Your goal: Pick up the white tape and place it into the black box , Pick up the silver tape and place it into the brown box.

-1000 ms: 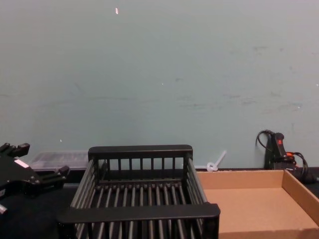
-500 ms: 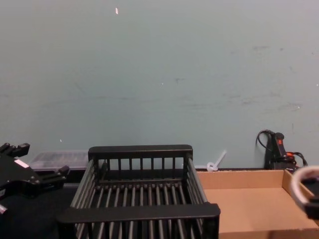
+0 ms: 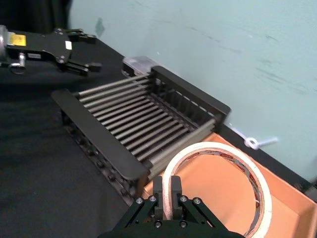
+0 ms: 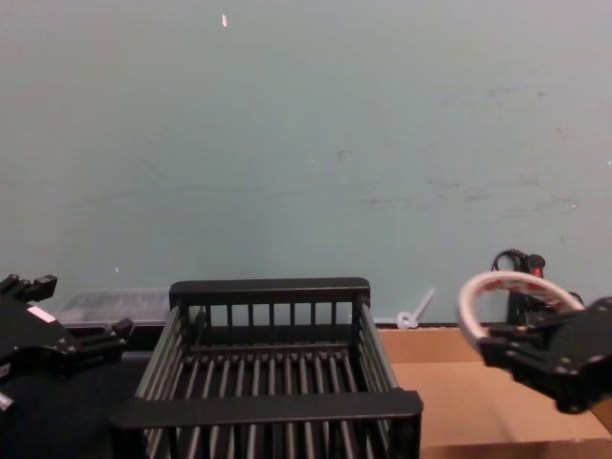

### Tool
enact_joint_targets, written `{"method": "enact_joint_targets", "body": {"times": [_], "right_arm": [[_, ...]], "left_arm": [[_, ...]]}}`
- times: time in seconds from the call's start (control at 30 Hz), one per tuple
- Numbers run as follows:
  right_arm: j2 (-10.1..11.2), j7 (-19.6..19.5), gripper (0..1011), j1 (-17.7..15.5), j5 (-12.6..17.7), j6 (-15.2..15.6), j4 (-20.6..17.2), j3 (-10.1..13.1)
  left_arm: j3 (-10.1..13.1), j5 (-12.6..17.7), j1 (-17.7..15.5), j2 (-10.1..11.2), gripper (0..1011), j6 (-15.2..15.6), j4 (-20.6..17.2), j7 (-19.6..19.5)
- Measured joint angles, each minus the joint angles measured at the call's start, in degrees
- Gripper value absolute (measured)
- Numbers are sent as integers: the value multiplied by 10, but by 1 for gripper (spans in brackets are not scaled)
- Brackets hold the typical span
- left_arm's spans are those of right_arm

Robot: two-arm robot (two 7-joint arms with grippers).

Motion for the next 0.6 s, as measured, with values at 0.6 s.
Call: {"method": "enact_joint_targets", "body": {"times": [0.6], "right_arm": [[-55, 50, 101, 106, -16, -25, 86, -77]], "left_arm": [[0, 0, 0, 0, 1001, 0, 0, 0]]}}
